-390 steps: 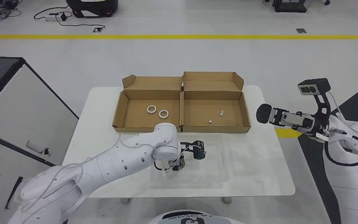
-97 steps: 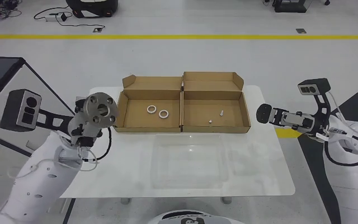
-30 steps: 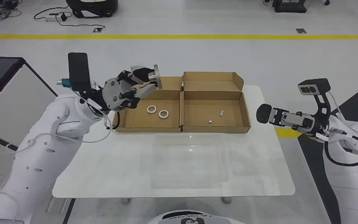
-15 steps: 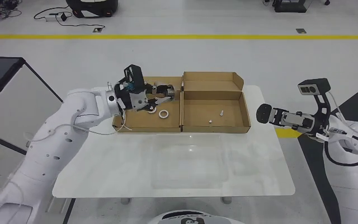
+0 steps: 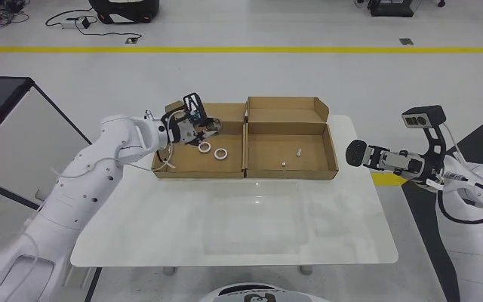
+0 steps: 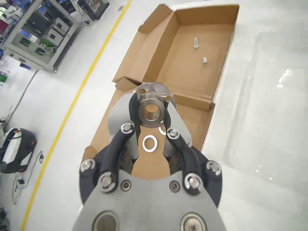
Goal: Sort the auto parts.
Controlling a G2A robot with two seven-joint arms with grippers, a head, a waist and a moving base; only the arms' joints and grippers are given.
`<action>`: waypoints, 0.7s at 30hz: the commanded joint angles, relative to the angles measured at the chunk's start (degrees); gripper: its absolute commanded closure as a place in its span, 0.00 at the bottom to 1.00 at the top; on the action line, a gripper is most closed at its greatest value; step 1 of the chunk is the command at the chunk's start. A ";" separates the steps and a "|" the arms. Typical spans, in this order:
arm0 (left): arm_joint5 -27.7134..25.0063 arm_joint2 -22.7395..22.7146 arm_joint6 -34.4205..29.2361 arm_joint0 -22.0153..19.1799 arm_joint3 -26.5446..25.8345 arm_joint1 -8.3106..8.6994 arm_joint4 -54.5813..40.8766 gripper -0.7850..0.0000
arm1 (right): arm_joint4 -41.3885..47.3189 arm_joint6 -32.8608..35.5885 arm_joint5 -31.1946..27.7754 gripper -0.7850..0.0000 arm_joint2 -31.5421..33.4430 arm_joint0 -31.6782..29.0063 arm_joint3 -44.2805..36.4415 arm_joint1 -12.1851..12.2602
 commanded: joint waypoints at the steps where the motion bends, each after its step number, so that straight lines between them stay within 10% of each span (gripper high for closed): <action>1: -0.73 0.11 -1.81 -0.43 1.23 0.00 1.49 1.00 | 0.00 0.00 0.00 0.00 0.00 0.00 0.00 0.00; 21: -5.26 10.54 -8.94 -7.80 15.04 -4.30 11.61 1.00 | 0.00 0.00 0.00 0.00 0.00 0.00 0.00 0.00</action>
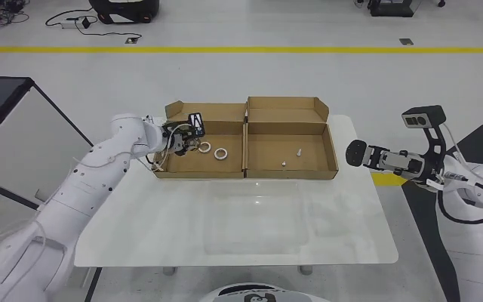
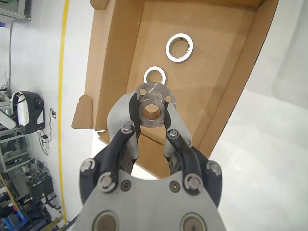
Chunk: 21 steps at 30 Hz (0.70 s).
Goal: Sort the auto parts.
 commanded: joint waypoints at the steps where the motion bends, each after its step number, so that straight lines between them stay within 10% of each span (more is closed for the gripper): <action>1: -0.19 2.05 0.35 -1.43 1.97 -0.98 1.57 1.00 | 0.00 0.00 0.00 0.00 0.00 0.00 0.00 0.00; 21: 0.07 12.75 8.62 -8.23 20.79 -8.18 13.98 1.00 | 0.00 0.00 0.00 0.00 0.00 0.00 0.00 0.00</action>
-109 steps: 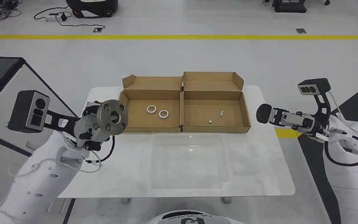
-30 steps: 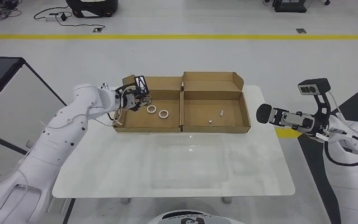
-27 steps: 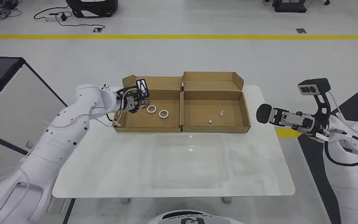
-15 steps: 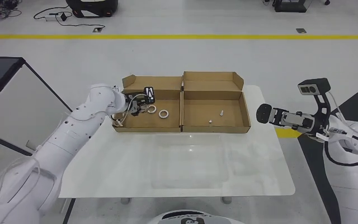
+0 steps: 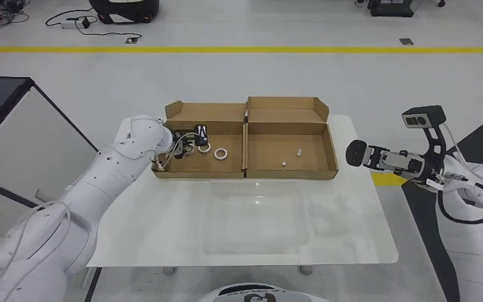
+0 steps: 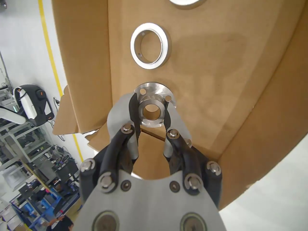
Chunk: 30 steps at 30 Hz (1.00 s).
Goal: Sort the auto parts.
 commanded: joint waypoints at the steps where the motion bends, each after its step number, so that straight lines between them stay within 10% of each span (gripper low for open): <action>1: 0.09 0.31 0.48 -0.19 1.11 -0.43 0.39 1.00 | 0.00 0.00 0.00 0.00 0.00 0.00 0.00 0.00; 6: -0.07 1.12 1.79 -0.63 2.95 -1.41 1.74 0.98 | 0.00 0.00 0.00 0.00 0.00 0.00 0.00 0.00; 17: -0.27 1.68 2.68 -1.32 6.32 -3.24 2.55 0.49 | 0.00 0.00 0.00 0.00 0.00 0.00 0.00 0.00; 18: -0.29 1.67 2.70 -1.38 6.56 -3.36 2.58 0.26 | 0.00 0.00 0.00 0.00 0.00 0.00 0.00 0.00; 21: 0.03 1.28 2.71 -1.78 6.78 -3.64 2.44 0.00 | 0.00 0.00 0.00 0.00 0.00 0.00 0.00 0.00; 30: -0.55 -2.79 4.74 -2.71 1.23 -2.02 2.69 0.00 | 0.00 0.00 0.00 0.00 0.00 0.00 0.00 0.00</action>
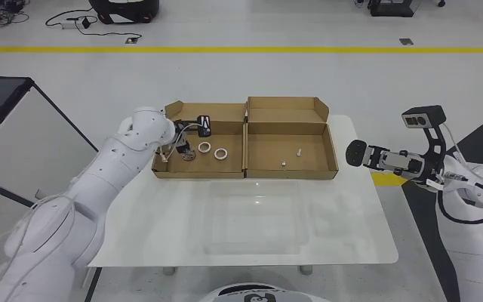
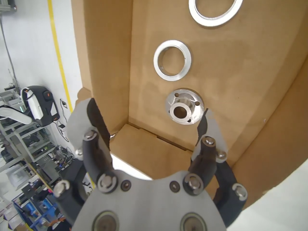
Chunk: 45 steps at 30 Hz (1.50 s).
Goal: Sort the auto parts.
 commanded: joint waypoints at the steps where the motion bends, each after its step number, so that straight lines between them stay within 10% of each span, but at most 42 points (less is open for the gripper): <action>1: -0.75 -1.86 1.06 0.40 -2.29 0.93 -0.79 0.00 | 0.00 0.00 0.00 0.00 0.00 0.00 0.00 0.00; 8: -7.31 -12.00 4.30 6.53 -17.51 5.51 -9.78 0.00 | 0.00 0.00 0.00 0.00 0.00 0.00 0.00 0.00; 24: -10.40 -43.35 -0.93 35.22 -53.32 19.59 -29.24 0.00 | 0.00 0.00 0.00 0.00 0.00 0.00 0.00 0.00; 33: -10.40 -59.42 2.52 49.14 -60.23 25.25 -36.92 0.00 | 0.00 0.00 0.00 0.00 0.00 0.00 0.00 0.00; 45: -10.40 -59.41 2.52 49.13 -60.23 25.25 -36.91 0.00 | 0.00 0.00 0.00 0.00 0.00 0.00 0.00 0.00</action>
